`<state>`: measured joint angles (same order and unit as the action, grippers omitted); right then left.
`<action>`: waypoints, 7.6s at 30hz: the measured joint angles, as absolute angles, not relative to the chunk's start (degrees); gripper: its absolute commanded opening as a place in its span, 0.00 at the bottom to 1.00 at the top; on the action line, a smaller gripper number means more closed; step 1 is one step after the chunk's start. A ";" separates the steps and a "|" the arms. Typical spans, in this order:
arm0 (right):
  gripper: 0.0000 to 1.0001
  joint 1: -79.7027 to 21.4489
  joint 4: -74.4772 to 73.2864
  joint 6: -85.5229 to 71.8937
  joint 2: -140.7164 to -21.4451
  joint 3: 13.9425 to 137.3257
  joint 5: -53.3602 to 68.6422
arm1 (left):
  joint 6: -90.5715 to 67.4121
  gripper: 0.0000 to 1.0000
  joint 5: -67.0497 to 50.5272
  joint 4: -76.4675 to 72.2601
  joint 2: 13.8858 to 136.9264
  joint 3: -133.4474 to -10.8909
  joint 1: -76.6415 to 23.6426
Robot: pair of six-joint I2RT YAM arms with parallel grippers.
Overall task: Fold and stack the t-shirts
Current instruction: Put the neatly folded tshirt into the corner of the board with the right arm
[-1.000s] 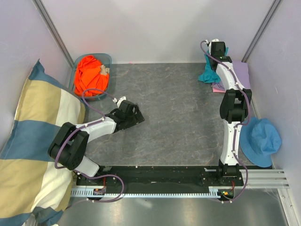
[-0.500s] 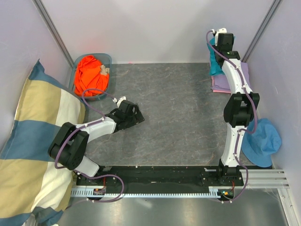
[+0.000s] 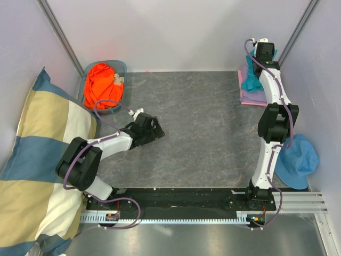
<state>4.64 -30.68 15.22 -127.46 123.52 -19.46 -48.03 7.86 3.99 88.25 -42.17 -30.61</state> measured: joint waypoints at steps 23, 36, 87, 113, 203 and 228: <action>0.98 6.85 -29.69 7.66 -134.87 124.60 -34.04 | -48.01 1.00 6.90 0.99 90.08 -42.72 -30.61; 0.98 7.35 -22.94 -2.70 -118.78 108.40 -33.23 | -48.01 1.00 6.81 0.45 89.60 -42.41 -30.61; 0.77 -0.14 -18.61 -4.45 -127.94 110.98 -33.15 | -43.27 1.00 8.93 11.88 80.99 -38.22 -35.00; 0.63 2.31 -20.75 -4.19 -130.26 110.28 -32.73 | -43.16 1.00 9.08 10.61 81.93 -38.63 -35.00; 0.95 0.93 -25.78 -6.85 -130.80 118.56 -19.05 | -43.16 1.00 9.08 7.11 84.62 -39.75 -34.85; 0.98 -17.67 -15.03 -13.47 -84.01 66.06 -14.87 | -43.16 1.00 8.45 12.73 75.35 -36.97 -34.85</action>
